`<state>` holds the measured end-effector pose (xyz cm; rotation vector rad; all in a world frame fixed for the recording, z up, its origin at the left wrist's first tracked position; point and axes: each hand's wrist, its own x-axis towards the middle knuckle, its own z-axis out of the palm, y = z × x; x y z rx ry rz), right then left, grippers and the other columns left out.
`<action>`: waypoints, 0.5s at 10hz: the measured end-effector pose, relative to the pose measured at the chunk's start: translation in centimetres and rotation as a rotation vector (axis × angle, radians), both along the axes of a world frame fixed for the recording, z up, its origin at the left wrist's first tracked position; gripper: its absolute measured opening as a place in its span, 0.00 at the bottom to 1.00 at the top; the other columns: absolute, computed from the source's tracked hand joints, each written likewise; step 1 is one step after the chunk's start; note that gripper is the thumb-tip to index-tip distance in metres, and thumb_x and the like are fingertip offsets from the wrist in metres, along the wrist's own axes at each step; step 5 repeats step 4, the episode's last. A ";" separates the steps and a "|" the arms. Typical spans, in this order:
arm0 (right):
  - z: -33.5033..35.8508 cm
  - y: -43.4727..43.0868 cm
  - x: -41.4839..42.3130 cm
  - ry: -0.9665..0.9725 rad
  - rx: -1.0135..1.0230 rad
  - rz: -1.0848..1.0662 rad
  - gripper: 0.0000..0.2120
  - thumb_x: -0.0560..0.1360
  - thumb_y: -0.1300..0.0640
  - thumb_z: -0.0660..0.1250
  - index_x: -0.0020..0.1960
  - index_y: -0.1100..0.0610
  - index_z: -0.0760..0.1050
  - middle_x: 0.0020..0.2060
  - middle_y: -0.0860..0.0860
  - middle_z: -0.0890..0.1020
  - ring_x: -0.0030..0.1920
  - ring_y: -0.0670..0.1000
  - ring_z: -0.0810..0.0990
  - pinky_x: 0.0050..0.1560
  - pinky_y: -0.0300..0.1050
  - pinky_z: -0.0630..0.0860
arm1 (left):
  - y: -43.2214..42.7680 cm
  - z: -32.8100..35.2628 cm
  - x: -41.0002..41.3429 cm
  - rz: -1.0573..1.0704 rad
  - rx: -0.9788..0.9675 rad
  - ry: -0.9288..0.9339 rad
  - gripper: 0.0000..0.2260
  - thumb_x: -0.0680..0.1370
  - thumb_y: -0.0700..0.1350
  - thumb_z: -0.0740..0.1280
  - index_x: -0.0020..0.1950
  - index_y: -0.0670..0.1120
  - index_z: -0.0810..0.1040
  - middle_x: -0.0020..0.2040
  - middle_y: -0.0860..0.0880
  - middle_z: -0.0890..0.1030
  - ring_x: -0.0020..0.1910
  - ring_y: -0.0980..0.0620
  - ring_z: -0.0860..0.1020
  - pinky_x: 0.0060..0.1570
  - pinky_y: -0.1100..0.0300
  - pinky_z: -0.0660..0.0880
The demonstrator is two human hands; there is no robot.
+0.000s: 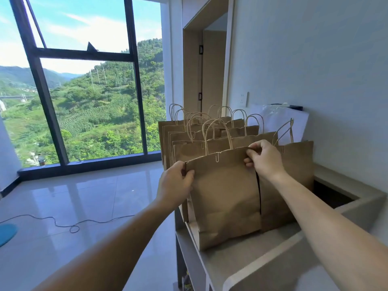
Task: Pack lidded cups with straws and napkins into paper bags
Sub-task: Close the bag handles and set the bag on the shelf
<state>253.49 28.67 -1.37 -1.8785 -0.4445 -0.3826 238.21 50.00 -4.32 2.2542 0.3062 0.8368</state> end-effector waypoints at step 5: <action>-0.2 0.0 -6.2 -0.129 -0.218 -0.115 0.29 0.77 0.49 0.69 0.74 0.55 0.64 0.69 0.51 0.68 0.53 0.44 0.78 0.57 0.43 0.72 | 0.2 0.8 -1.1 -0.130 -0.007 0.183 0.08 0.77 0.44 0.63 0.55 0.46 0.73 0.45 0.47 0.81 0.44 0.47 0.80 0.44 0.51 0.77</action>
